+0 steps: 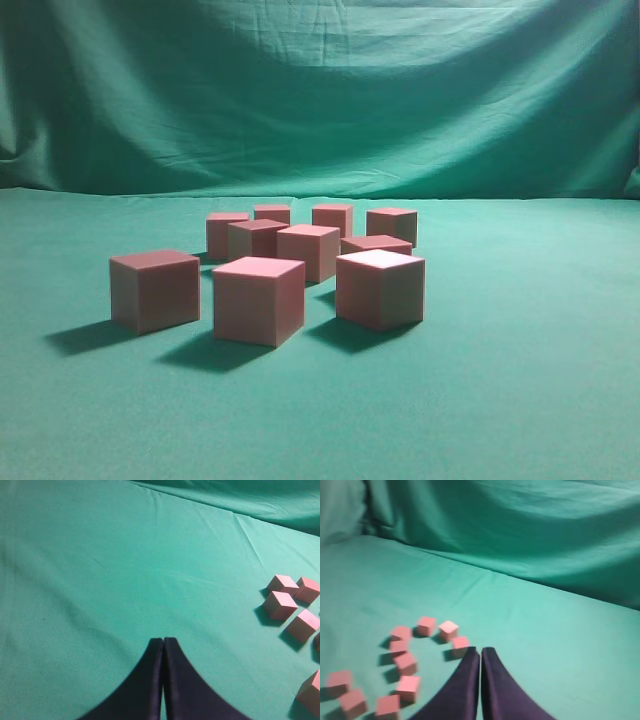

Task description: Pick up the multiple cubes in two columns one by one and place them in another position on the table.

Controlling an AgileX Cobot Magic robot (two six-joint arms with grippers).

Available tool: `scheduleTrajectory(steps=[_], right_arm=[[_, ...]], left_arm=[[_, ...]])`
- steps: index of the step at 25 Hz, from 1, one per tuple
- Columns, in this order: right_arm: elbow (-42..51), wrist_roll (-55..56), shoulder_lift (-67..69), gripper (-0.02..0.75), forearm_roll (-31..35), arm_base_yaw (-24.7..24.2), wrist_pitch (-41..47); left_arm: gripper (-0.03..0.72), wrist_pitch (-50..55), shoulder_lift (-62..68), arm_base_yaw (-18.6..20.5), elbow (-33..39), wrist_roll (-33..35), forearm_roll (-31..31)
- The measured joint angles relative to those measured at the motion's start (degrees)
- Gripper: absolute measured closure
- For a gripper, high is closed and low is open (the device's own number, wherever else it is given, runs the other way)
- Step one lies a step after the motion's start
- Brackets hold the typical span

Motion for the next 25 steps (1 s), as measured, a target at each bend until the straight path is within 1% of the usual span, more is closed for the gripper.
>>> scheduleTrajectory(steps=[4, 8, 14, 17, 20, 25], right_arm=[[10.52, -0.69, -5.24, 0.738, 0.0, -6.21, -6.27], [18.83, -0.83, -10.08, 0.738, 0.21, -11.79, -9.38], [25.51, -0.86, -14.93, 0.738, 0.46, -17.82, -10.63], [28.36, -0.06, -15.24, 0.738, 1.86, -20.51, -10.63], [31.01, 0.17, -15.24, 0.738, 3.49, -22.1, -10.43], [31.13, 0.17, -15.34, 0.738, 3.93, -22.09, -10.64]], left_arm=[[0.688, 0.0, 0.0, 0.0, 0.0, 0.0, 0.0], [0.688, 0.0, 0.0, 0.0, 0.0, 0.0, 0.0], [0.688, 0.0, 0.0, 0.0, 0.0, 0.0, 0.0], [0.688, 0.0, 0.0, 0.0, 0.0, 0.0, 0.0], [0.688, 0.0, 0.0, 0.0, 0.0, 0.0, 0.0], [0.688, 0.0, 0.0, 0.0, 0.0, 0.0, -0.07]])
